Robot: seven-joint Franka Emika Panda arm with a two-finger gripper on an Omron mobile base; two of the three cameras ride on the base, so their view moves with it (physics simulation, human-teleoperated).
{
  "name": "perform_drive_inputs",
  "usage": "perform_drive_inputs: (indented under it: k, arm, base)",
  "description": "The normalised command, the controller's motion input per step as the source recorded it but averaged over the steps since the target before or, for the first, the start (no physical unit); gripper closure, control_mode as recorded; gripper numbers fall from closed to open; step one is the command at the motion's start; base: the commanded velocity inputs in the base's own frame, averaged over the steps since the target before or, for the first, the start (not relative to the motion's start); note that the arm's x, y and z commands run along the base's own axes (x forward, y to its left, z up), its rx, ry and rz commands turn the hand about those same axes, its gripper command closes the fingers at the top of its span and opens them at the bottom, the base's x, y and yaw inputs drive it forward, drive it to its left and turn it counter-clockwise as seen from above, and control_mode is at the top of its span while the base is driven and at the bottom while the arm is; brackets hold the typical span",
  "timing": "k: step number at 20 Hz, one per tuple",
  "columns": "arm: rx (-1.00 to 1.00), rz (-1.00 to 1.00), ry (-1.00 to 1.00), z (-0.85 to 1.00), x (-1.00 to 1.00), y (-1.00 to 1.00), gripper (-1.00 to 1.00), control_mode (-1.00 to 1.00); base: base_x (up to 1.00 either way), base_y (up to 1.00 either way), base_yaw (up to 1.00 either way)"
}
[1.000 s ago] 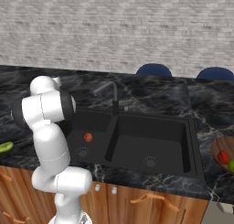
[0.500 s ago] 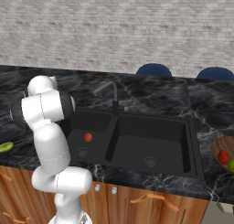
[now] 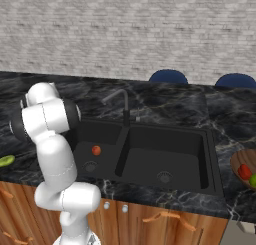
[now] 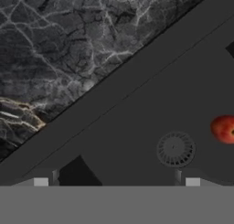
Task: There is a mixed pile of frozen fruits and vegetables on the counter. Locate all the frozen vegetables and place the items in a bowl on the counter. Take all the frozen fruits and defrost them in a running sink.
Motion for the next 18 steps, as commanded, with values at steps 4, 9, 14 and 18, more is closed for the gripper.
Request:
perform_drive_inputs:
  k: [4,9,14,18]
  arm:
    - [0.0,0.16,0.0,0.01,-0.21,0.21,-1.0,-1.0]
    - [0.0,0.15,0.03,-0.01,-0.19,0.25,-1.0,-1.0]
    - [0.0,0.14,0.05,-0.05,-0.17,0.31,-1.0,-1.0]
    - [-0.02,0.16,0.04,-0.05,-0.11,0.34,-1.0,-1.0]
  base:
    - [0.0,0.0,0.0]
    - [0.0,0.0,0.0]
    - [0.0,0.0,0.0]
    - [0.0,0.0,0.0]
